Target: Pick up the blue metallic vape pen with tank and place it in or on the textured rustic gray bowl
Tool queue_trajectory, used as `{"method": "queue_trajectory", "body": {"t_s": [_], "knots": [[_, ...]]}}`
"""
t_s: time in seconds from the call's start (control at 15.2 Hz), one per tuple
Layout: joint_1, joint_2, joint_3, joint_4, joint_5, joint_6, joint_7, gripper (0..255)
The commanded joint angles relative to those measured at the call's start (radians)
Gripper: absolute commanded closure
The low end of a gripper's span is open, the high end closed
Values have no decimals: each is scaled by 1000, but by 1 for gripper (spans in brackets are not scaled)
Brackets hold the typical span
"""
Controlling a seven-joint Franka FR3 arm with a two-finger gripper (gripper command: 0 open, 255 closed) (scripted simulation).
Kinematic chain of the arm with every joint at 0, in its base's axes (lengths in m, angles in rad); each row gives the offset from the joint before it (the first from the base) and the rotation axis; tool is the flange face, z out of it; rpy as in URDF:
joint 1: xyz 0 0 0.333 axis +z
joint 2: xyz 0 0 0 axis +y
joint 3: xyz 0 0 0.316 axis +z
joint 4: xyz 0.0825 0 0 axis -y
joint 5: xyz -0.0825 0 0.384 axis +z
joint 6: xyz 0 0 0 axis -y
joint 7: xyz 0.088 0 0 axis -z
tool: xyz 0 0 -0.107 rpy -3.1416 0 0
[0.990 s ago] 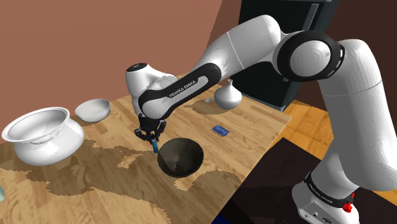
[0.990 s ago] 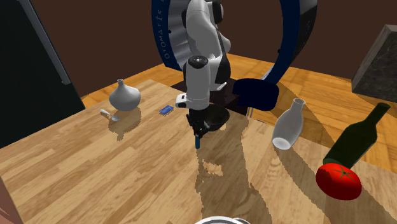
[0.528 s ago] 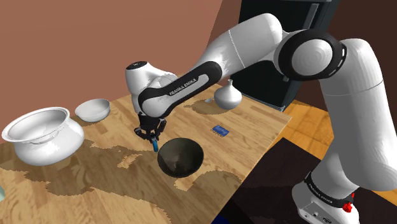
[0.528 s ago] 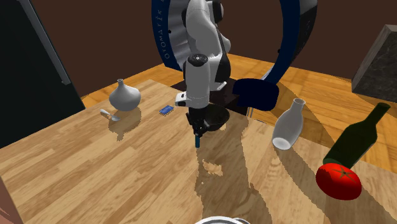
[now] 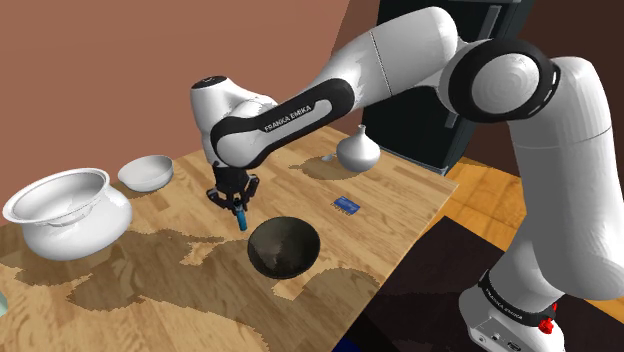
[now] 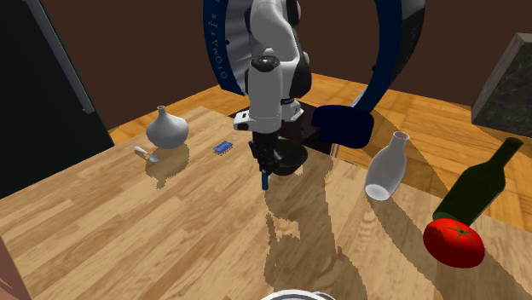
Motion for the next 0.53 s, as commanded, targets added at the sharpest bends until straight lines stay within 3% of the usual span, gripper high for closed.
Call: {"method": "queue_trajectory", "body": {"t_s": [0.0, 0.46], "knots": [[-2, -13, 3, 8, 6, -21, -3, 255], [-4, -45, 12, 55, 21, -97, -13, 255]]}}
